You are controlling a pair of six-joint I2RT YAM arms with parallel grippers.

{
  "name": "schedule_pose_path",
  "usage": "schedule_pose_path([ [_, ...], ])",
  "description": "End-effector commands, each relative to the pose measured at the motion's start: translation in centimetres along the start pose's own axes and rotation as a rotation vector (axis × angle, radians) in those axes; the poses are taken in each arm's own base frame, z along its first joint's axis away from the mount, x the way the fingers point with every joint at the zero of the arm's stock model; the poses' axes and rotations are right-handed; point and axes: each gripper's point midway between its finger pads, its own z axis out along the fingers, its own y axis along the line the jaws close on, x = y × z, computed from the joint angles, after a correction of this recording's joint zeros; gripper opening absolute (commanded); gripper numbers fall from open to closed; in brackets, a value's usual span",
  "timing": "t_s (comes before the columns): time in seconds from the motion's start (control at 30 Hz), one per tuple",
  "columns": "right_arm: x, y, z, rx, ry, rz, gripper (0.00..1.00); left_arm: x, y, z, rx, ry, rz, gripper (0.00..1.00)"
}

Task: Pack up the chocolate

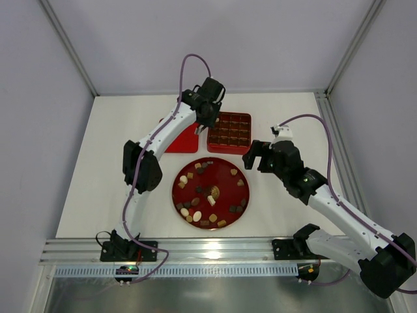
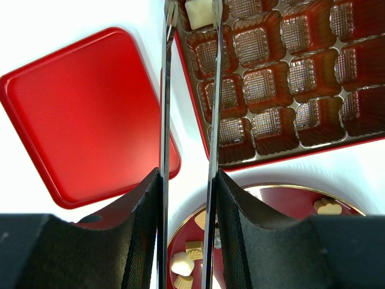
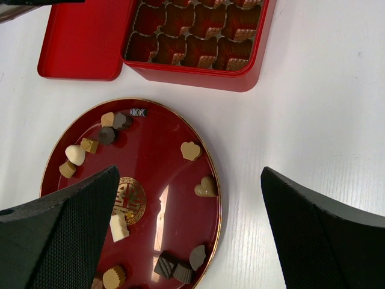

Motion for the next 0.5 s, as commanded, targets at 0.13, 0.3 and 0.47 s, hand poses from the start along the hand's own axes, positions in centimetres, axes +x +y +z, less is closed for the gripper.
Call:
schedule_pose_path([
  [0.13,-1.1,0.1,-0.2,-0.002,-0.042,0.008,1.00,-2.5,0.3,-6.1,0.057,-0.108,-0.043,0.40],
  [0.3,-1.3,0.0,-0.2,0.006,-0.045,-0.001,1.00,-0.7,-0.6,-9.7,0.088,-0.101,-0.028,0.39],
  [0.47,-1.5,-0.1,-0.4,0.010,-0.048,-0.003,1.00,2.1,-1.4,-12.8,0.100,-0.083,0.003,0.39],
])
